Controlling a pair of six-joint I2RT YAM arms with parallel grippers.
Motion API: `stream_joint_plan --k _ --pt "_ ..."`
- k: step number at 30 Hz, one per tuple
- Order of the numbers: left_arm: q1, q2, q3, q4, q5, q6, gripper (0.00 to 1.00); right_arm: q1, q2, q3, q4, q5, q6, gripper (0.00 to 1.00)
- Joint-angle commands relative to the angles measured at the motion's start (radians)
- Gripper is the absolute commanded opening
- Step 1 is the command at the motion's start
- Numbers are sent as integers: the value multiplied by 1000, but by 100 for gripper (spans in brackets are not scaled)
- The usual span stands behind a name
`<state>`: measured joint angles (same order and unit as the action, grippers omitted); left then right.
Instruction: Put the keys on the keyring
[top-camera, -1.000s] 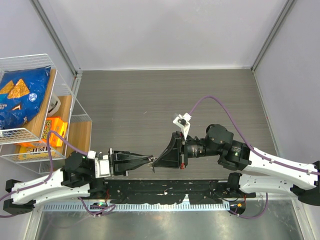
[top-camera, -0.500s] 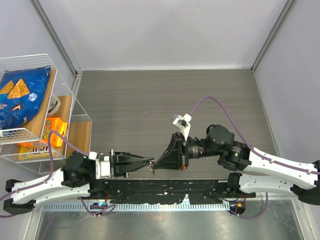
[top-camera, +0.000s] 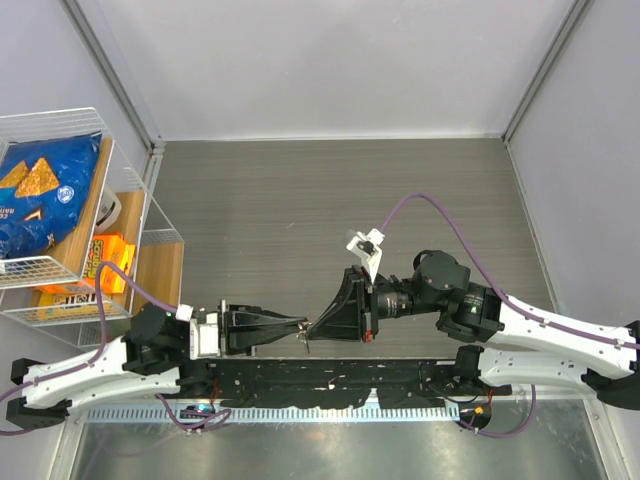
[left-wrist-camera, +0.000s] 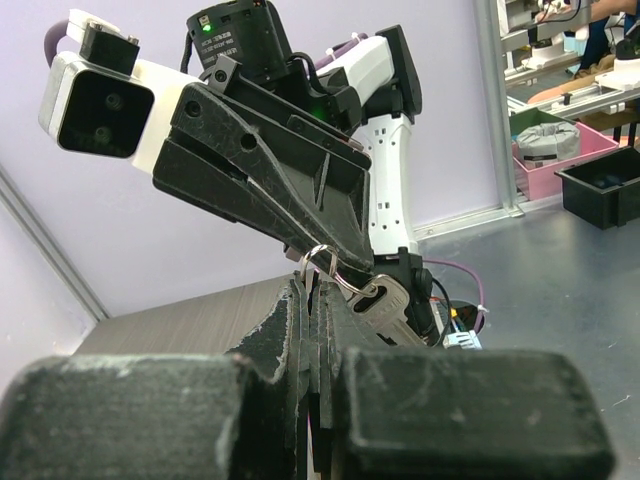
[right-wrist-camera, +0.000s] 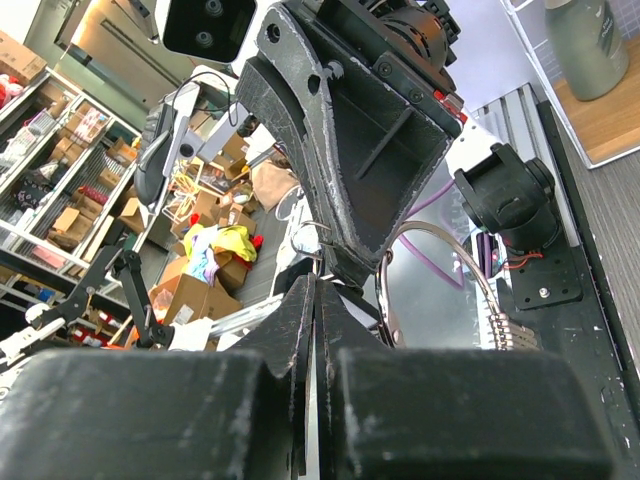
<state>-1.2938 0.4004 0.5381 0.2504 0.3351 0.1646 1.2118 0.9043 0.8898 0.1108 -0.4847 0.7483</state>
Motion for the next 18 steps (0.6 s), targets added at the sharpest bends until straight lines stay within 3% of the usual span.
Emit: stream_joint_plan --k 1,18 --pt "-1 -14 37 61 36 -11 0 3 -28 15 47 15 2 6" --pt "-2 -3 45 72 39 -17 0 3 -10 12 44 21 2 6"
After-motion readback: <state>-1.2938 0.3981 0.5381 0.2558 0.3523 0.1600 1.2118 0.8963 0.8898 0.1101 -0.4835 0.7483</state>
